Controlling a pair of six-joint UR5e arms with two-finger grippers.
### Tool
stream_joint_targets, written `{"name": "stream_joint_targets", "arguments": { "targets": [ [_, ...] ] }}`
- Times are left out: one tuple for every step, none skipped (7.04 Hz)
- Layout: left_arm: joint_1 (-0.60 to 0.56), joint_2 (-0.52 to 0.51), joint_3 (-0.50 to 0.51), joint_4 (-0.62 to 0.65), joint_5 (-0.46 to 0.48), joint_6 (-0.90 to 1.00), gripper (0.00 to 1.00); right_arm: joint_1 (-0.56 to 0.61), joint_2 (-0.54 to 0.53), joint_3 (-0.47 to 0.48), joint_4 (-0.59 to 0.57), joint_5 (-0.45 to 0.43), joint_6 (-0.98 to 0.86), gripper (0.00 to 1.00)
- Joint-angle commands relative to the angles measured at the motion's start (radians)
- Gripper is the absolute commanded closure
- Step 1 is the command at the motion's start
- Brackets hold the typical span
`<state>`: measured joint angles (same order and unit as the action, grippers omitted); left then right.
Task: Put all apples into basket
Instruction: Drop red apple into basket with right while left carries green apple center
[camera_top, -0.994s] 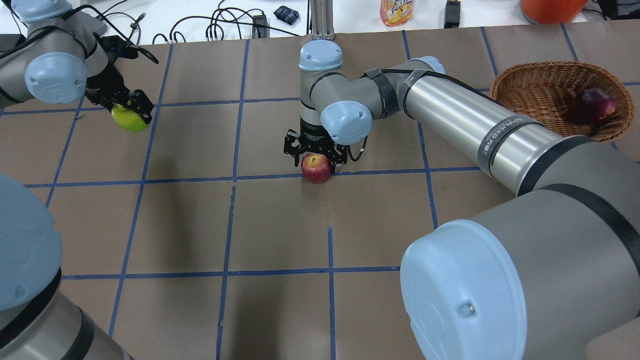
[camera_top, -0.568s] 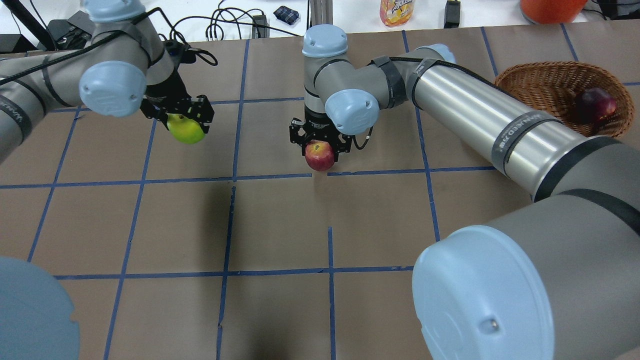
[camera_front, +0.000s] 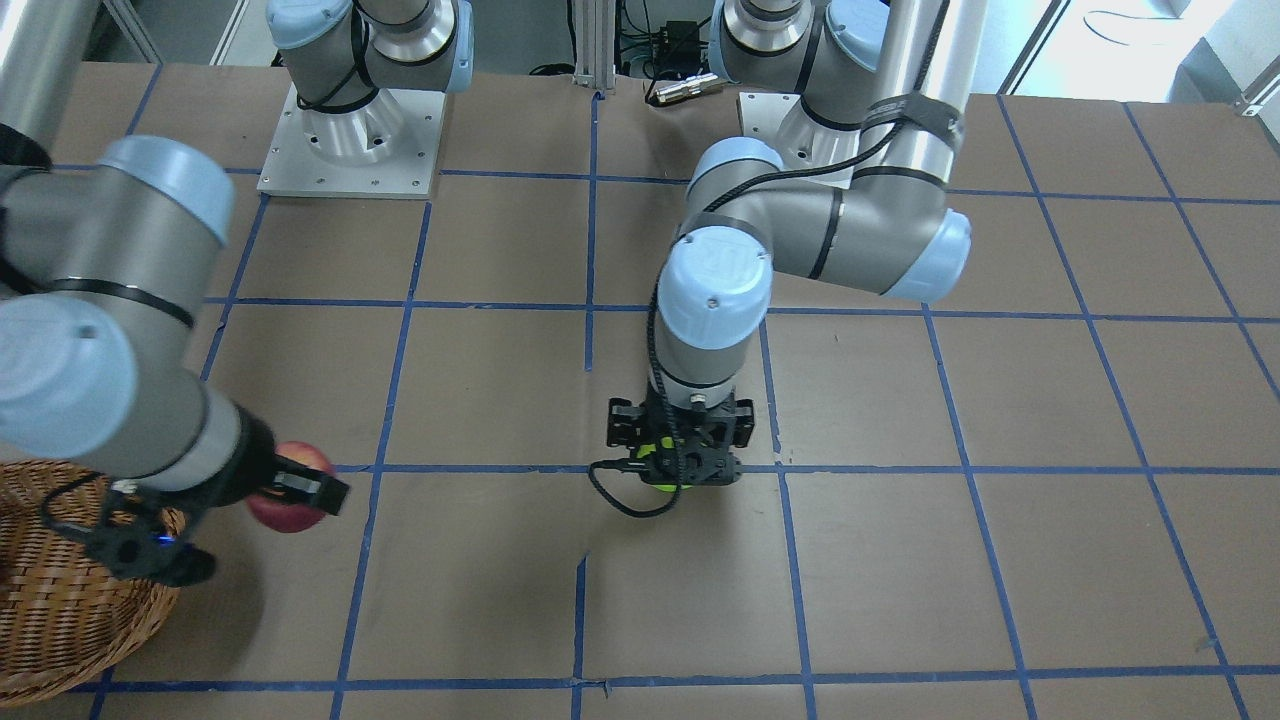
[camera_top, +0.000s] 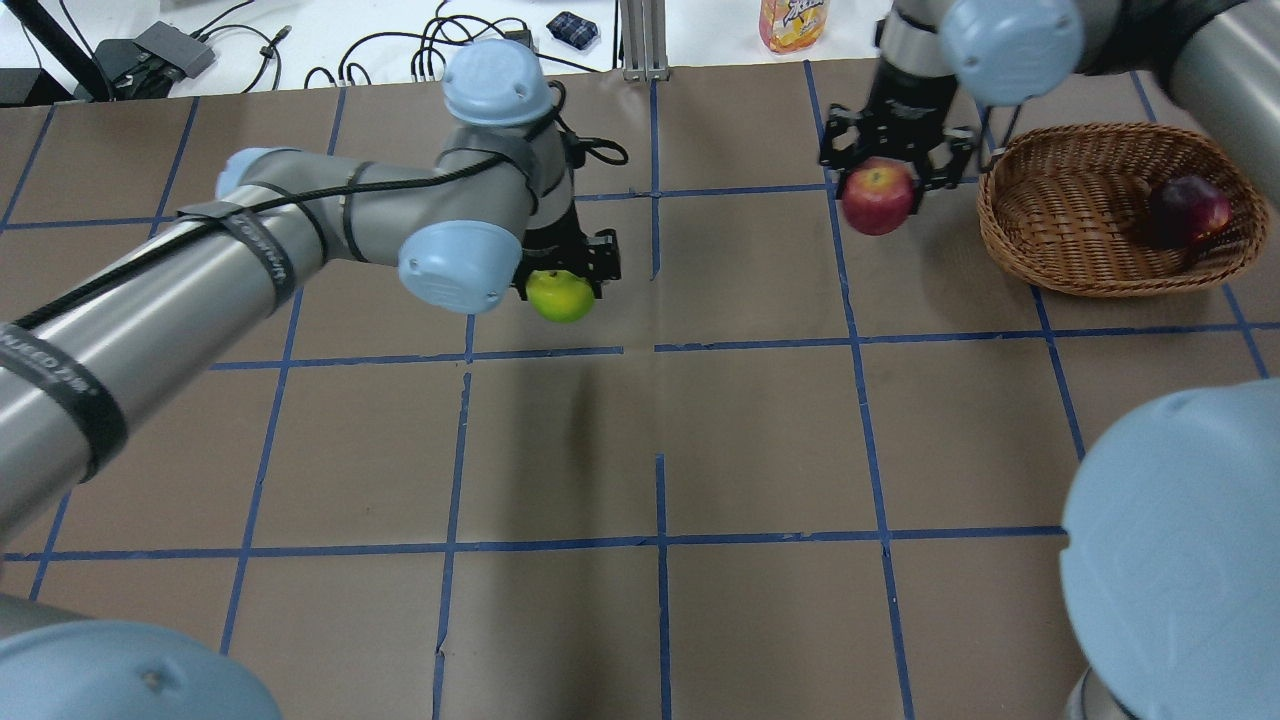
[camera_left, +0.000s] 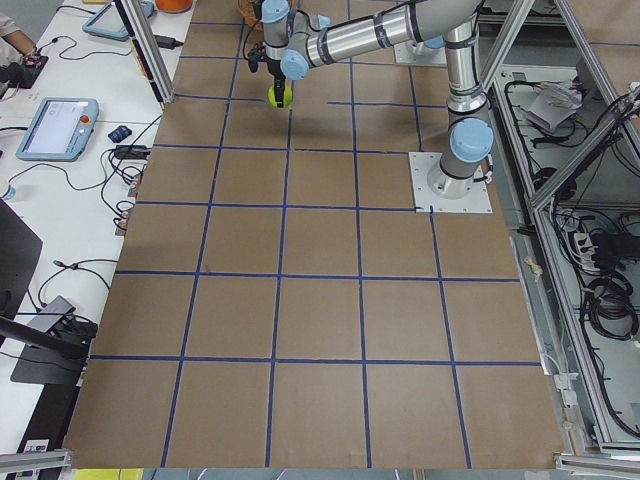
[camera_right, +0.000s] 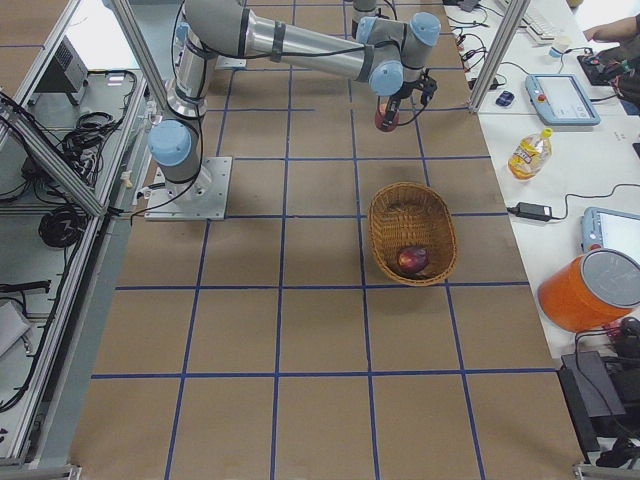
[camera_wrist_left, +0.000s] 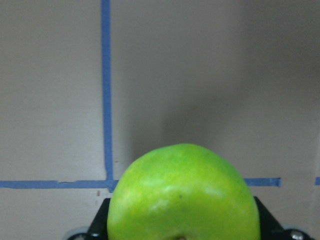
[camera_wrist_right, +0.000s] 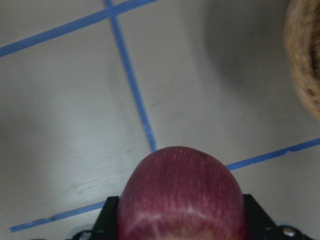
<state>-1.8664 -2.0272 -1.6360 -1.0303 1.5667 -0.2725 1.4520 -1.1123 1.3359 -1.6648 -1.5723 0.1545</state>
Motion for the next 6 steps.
{"name": "stream_joint_targets", "arguments": {
  "targets": [
    [-0.095,-0.082,-0.002,0.076,-0.017,-0.054,0.77,-0.201,0.021,0.005,-0.068,-0.063,-0.375,1.0],
    [-0.096,-0.105,-0.007,0.078,-0.019,-0.054,0.51,-0.25,0.073,-0.001,-0.138,-0.098,-0.451,1.0],
    [-0.1,-0.117,-0.019,0.079,-0.017,-0.057,0.01,-0.284,0.101,-0.001,-0.194,-0.118,-0.501,1.0],
    [-0.1,-0.119,-0.03,0.081,-0.019,-0.06,0.0,-0.3,0.139,0.003,-0.267,-0.123,-0.542,1.0],
    [-0.096,-0.085,-0.01,0.067,-0.019,-0.053,0.0,-0.32,0.166,0.008,-0.295,-0.121,-0.544,1.0],
    [-0.088,-0.041,0.014,0.018,-0.03,-0.059,0.0,-0.32,0.169,0.012,-0.294,-0.12,-0.546,1.0]
  ]
}}
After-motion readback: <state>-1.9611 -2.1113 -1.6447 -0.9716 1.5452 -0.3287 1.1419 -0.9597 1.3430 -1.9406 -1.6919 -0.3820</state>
